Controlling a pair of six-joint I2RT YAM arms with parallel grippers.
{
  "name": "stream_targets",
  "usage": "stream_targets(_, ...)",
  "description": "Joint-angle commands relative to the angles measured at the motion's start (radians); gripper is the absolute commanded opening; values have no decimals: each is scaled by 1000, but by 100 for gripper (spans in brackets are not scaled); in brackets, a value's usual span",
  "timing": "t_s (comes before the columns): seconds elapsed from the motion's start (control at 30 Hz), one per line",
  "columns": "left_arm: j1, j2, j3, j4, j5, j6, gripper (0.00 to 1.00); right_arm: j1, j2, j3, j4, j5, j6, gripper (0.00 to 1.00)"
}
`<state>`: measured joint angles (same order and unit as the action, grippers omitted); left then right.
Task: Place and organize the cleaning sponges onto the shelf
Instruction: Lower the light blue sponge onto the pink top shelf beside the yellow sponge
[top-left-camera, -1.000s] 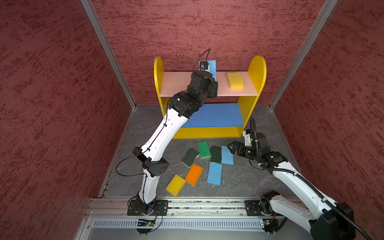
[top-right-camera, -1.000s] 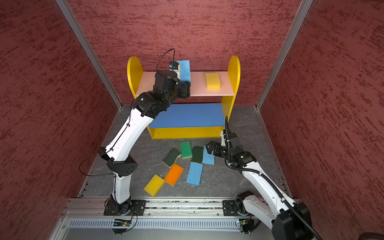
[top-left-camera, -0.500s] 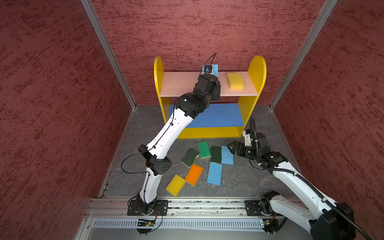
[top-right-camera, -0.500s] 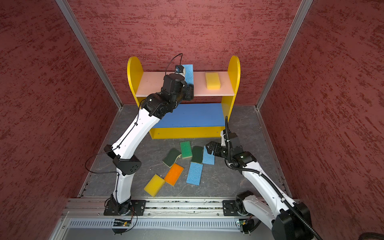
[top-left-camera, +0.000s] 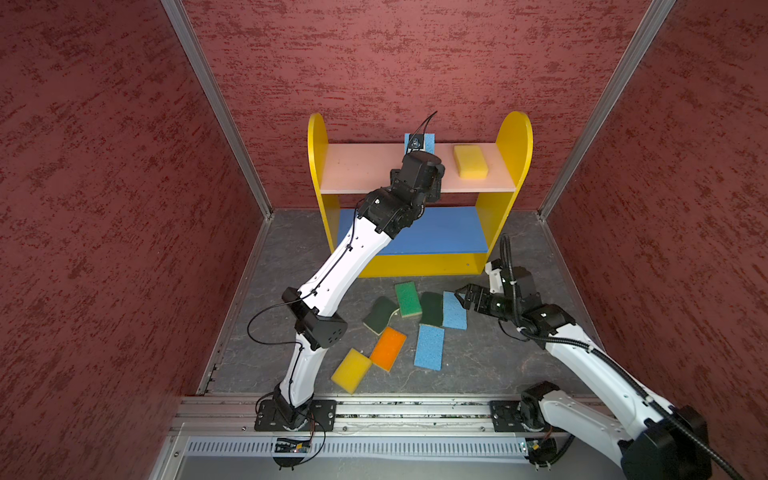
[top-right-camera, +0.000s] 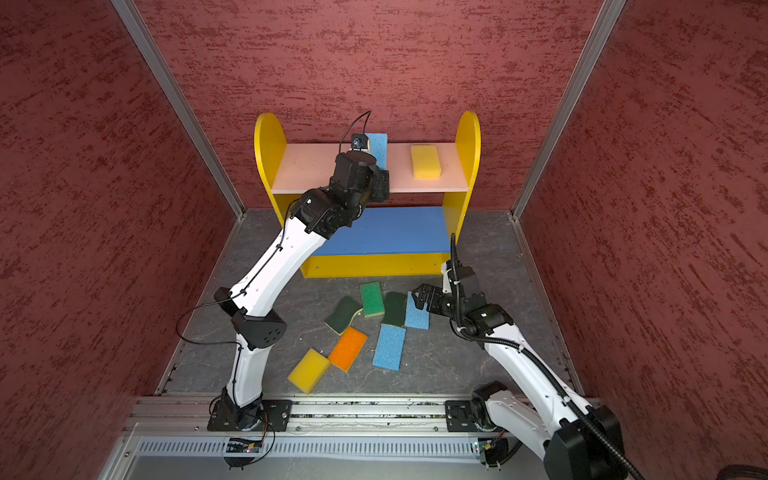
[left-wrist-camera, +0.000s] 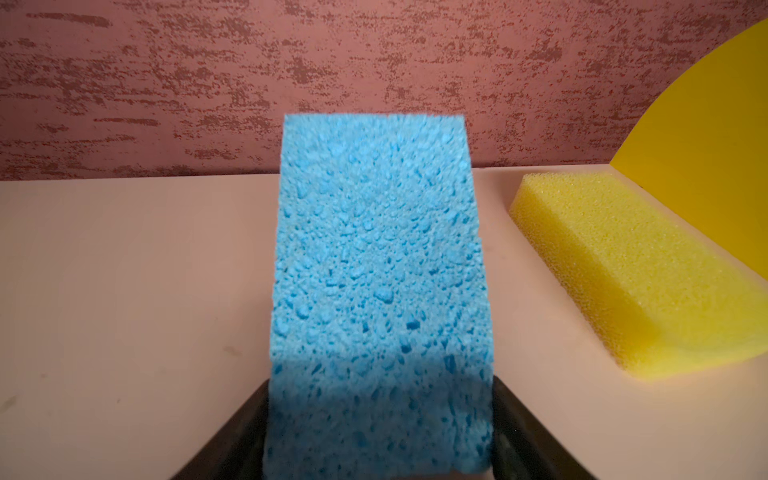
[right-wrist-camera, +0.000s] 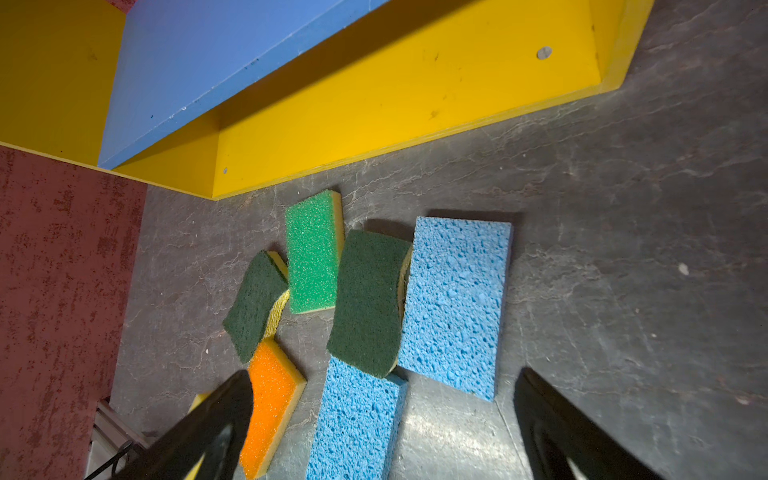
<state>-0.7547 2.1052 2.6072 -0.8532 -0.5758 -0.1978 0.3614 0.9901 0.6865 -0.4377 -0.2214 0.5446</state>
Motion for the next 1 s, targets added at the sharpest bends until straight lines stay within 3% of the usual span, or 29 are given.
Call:
stream_targets(0.0, 13, 28, 7, -32, 4, -33, 76, -7, -19, -11, 16, 11, -12, 99)
stream_targets(0.57, 32, 9, 5, -37, 121, -114, 84, -6, -19, -16, 17, 11, -6, 99)
stream_targets(0.97, 40, -26, -24, -36, 202, -169, 83, -6, -43, -22, 5, 14, 1, 99)
